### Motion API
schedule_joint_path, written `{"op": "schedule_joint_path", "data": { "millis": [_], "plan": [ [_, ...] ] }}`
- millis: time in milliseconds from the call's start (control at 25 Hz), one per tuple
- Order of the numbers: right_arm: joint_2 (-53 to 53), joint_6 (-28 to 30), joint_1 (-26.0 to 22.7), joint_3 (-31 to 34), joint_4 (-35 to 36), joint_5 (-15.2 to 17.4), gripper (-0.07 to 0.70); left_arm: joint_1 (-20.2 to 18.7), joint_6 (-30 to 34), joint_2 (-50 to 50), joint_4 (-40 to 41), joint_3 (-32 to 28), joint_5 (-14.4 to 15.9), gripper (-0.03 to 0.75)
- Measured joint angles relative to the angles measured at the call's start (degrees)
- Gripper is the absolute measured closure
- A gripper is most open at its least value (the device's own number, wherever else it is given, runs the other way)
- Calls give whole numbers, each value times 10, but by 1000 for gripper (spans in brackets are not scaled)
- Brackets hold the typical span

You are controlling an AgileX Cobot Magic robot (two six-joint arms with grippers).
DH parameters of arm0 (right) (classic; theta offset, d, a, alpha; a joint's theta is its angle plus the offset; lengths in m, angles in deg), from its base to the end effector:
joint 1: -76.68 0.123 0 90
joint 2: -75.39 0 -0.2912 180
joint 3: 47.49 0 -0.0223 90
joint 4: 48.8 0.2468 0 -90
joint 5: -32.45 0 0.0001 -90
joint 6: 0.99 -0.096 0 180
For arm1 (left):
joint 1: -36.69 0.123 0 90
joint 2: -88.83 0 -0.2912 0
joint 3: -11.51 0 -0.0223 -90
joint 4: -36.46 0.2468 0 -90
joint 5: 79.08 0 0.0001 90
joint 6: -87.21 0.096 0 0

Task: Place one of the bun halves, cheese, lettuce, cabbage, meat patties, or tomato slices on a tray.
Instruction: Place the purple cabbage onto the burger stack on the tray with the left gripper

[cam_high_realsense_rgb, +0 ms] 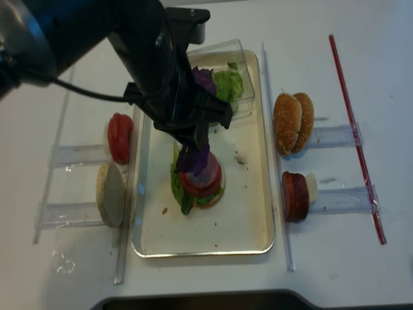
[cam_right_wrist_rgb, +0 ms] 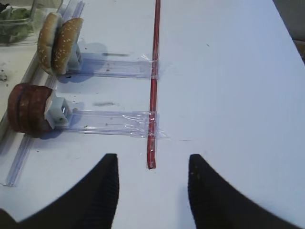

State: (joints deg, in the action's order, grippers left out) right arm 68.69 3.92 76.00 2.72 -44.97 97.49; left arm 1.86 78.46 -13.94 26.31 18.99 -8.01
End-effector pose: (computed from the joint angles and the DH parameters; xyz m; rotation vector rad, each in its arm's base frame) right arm -0.0132 0.0060 0.2597 -0.0842 2.1249 0.0235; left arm 0.2657 -0.2044 0.3145 0.6142 2.8983 -0.3720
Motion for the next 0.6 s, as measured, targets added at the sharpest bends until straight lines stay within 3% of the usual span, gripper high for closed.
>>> {"op": "schedule_joint_path", "data": {
  "millis": [600],
  "plan": [
    [0, 0, -1, 0, 0, 0, 274, 0, 1, -70, 10, 0, -6, 552]
  ]
}}
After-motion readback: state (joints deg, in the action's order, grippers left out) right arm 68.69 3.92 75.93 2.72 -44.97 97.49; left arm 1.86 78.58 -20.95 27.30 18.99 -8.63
